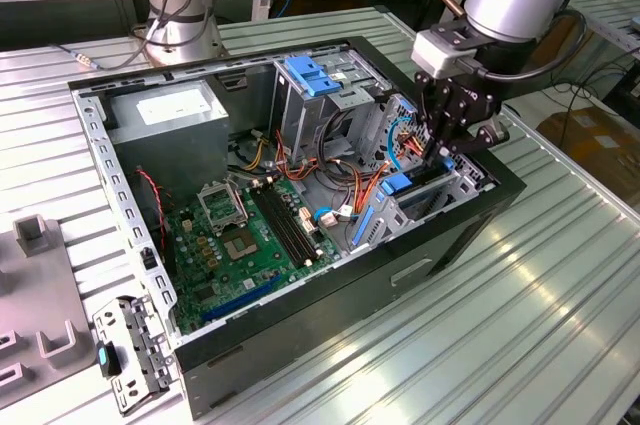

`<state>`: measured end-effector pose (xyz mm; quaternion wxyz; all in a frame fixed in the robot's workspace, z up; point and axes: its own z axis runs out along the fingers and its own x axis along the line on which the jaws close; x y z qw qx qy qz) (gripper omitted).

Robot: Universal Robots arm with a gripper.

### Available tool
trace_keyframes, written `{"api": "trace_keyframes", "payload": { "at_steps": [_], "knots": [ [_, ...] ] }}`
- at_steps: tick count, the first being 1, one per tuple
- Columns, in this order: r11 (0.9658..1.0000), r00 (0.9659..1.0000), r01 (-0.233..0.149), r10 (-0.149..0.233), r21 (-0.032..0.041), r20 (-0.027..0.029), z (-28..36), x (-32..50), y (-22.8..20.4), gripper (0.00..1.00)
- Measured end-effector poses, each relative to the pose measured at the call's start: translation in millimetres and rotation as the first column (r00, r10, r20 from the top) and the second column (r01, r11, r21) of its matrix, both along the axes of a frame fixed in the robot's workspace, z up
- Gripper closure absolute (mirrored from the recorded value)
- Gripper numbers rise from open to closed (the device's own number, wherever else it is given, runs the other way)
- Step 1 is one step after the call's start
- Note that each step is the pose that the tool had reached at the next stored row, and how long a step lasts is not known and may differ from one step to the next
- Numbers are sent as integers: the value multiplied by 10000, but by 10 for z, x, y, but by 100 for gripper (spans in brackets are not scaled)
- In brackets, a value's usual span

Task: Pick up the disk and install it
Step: 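Insert the first disk wire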

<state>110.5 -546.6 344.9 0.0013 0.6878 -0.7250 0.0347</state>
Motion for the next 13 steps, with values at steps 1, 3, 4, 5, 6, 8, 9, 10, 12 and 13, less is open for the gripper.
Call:
{"api": "trace_keyframes", "payload": {
  "at_steps": [1,3,4,5,6,8,9,10,12,13],
  "knots": [
    [10000,10000,0,0,5,-3,-6,0,0,84],
    [10000,10000,-1,1,7,-20,-26,0,0,84],
    [10000,10000,-1,1,9,-37,-42,0,0,84],
    [10000,10000,0,0,5,-48,-48,0,0,84],
    [10000,10000,0,0,4,-48,-48,0,0,84],
    [10000,10000,0,0,8,-49,-51,0,0,84],
    [10000,10000,0,0,8,-48,-51,0,0,84],
    [10000,10000,0,0,8,-48,-51,0,0,84],
    [10000,10000,0,0,9,-48,-52,0,0,84],
    [10000,10000,0,0,8,-48,-52,0,0,84]
  ]
}}
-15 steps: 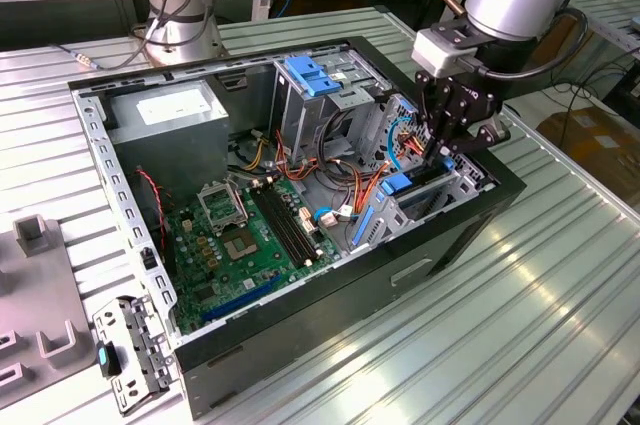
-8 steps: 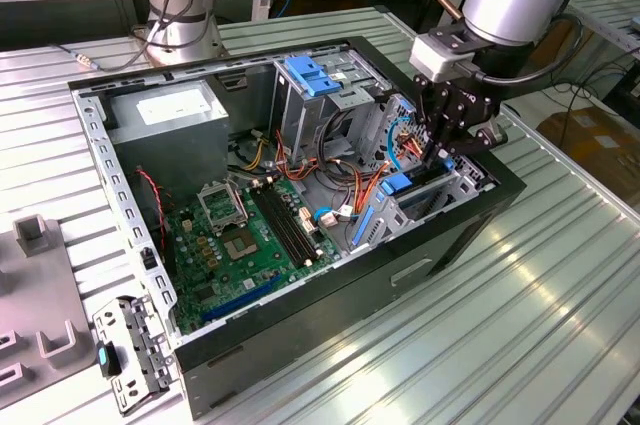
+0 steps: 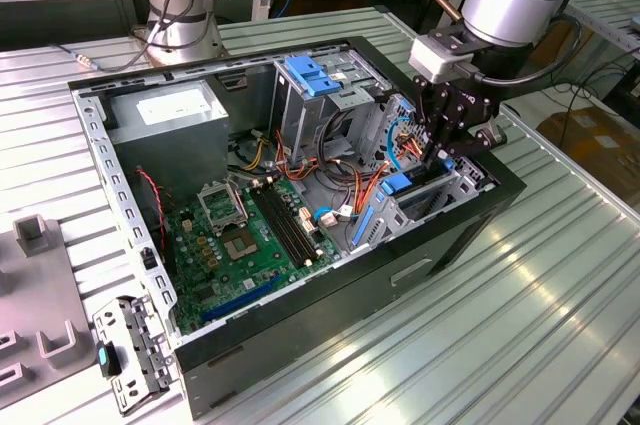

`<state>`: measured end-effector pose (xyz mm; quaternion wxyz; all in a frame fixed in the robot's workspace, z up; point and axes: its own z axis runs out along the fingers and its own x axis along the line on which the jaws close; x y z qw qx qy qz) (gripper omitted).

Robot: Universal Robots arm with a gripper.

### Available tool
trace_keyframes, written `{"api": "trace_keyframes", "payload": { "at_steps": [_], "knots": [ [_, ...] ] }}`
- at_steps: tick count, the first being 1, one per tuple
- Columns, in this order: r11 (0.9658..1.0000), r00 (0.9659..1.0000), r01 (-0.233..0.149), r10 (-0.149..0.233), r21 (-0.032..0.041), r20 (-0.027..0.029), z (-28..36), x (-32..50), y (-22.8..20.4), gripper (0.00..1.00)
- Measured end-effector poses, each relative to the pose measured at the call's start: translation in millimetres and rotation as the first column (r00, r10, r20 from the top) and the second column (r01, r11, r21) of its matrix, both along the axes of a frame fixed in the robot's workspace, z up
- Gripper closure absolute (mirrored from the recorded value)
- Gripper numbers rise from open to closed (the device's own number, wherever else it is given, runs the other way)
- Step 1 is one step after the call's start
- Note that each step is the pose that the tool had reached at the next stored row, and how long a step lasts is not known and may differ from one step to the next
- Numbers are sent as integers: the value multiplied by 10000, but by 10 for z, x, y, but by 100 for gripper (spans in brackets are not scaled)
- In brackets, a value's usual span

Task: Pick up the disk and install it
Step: 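Insert the first disk wire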

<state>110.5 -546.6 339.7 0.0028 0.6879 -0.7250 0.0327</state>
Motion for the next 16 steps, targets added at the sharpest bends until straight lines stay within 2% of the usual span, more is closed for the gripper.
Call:
{"api": "trace_keyframes", "payload": {
  "at_steps": [4,5,8,11,13,14,16],
  "knots": [
    [10000,10000,0,0,7,0,8,0,0,82],
    [10000,10000,0,0,1,0,30,0,0,76],
    [10000,10000,0,0,-3,1,90,0,0,76],
    [10000,10000,0,0,0,0,90,0,0,76],
    [10000,10000,0,0,-2,1,92,0,0,77],
    [10000,10000,0,0,-2,0,92,0,0,89],
    [10000,10000,0,0,-2,0,93,0,0,89]
  ]
}}
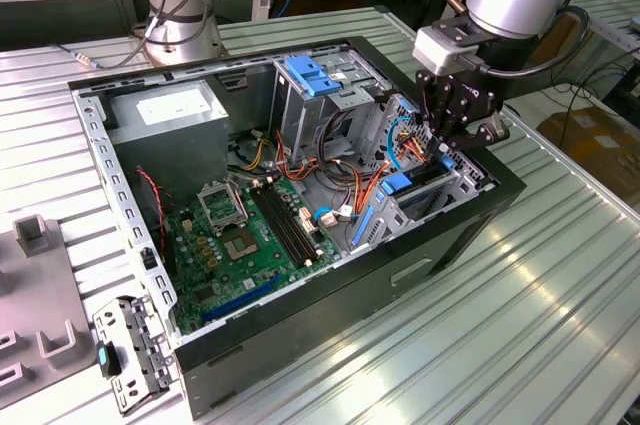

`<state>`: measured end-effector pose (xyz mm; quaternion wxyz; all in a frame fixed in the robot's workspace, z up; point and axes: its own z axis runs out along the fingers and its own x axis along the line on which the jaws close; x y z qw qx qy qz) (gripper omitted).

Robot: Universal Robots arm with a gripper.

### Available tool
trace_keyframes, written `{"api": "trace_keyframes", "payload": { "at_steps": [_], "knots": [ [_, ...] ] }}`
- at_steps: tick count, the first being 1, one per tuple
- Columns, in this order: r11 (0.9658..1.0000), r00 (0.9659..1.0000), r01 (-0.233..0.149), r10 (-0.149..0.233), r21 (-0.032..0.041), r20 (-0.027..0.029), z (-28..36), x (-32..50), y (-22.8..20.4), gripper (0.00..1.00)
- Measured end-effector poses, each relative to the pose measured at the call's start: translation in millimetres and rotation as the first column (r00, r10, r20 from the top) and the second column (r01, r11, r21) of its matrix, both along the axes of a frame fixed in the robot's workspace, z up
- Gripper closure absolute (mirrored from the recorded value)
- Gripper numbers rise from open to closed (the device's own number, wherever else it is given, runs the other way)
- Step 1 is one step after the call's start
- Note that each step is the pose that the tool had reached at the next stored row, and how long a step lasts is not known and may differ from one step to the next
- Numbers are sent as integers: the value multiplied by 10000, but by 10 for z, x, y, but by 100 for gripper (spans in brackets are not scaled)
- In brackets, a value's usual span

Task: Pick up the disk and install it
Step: 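Insert the first disk wire, then insert the second disk wire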

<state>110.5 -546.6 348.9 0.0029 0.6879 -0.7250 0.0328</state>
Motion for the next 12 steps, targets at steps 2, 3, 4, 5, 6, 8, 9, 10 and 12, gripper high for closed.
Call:
{"api": "trace_keyframes", "payload": {
  "at_steps": [2,3,4,5,6,8,9,10,12],
  "knots": [
    [10000,10000,0,0,0,0,1,0,0,89],
    [10000,10000,-1,1,0,0,1,0,0,89],
    [10000,10000,0,0,0,0,2,0,0,89],
    [10000,10000,0,0,-1,0,2,0,0,89],
    [10000,10000,0,0,0,0,3,0,0,89],
    [10000,10000,0,0,0,0,3,0,0,89],
    [10000,10000,0,0,0,0,3,0,0,89],
    [10000,10000,0,0,0,0,4,0,0,89],
    [10000,10000,0,0,-1,0,4,0,0,89]
  ]
}}
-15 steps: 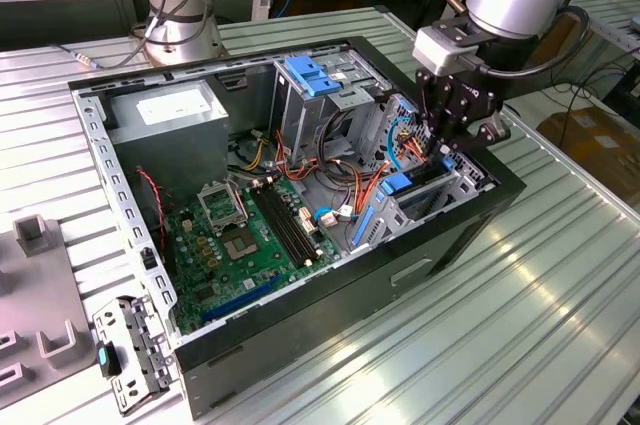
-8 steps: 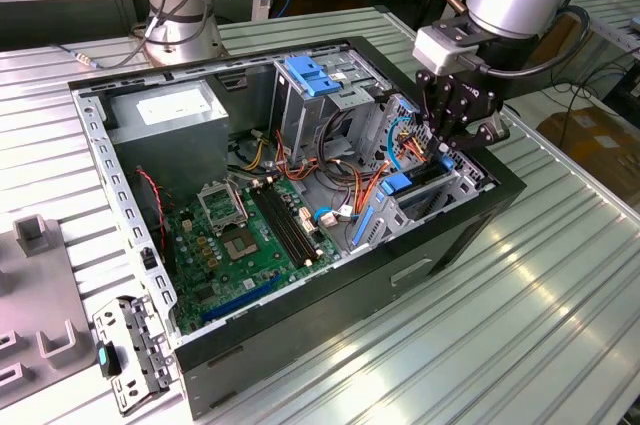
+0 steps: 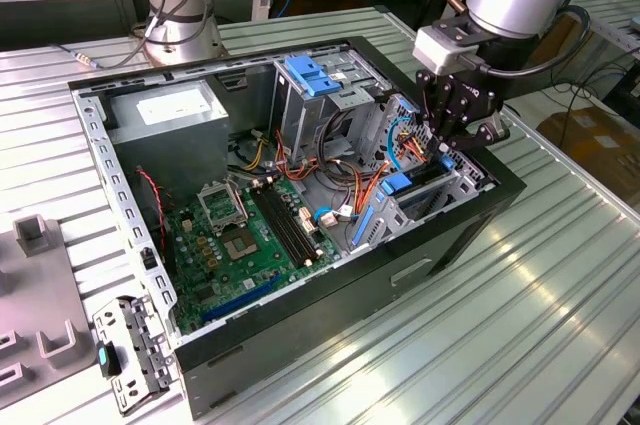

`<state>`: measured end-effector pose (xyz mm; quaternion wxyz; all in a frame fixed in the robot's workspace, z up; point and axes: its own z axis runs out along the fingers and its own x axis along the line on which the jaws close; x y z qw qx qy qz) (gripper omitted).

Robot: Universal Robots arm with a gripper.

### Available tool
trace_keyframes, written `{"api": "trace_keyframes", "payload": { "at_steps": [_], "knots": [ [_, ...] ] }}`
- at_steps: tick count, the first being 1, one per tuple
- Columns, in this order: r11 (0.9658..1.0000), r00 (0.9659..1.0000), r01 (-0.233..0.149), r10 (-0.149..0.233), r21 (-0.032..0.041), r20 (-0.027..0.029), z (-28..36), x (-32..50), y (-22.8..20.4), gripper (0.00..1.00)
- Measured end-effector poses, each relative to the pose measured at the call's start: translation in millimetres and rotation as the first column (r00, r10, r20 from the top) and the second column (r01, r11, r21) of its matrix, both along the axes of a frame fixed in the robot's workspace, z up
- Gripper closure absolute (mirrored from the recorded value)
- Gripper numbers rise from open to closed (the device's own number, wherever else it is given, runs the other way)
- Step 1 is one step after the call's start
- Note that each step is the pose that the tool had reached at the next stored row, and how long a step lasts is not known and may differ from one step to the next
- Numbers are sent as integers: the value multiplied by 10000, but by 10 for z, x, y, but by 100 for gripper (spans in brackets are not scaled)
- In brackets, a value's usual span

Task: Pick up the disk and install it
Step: 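Insert the second disk wire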

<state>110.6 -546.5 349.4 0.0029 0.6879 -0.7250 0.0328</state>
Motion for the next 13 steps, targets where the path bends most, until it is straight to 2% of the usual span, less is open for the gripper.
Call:
{"api": "trace_keyframes", "payload": {
  "at_steps": [5,13],
  "knots": [
    [10000,10000,0,0,0,0,2,0,0,89],
    [10000,10000,0,0,2,0,2,-153,-1,89]
  ]
}}
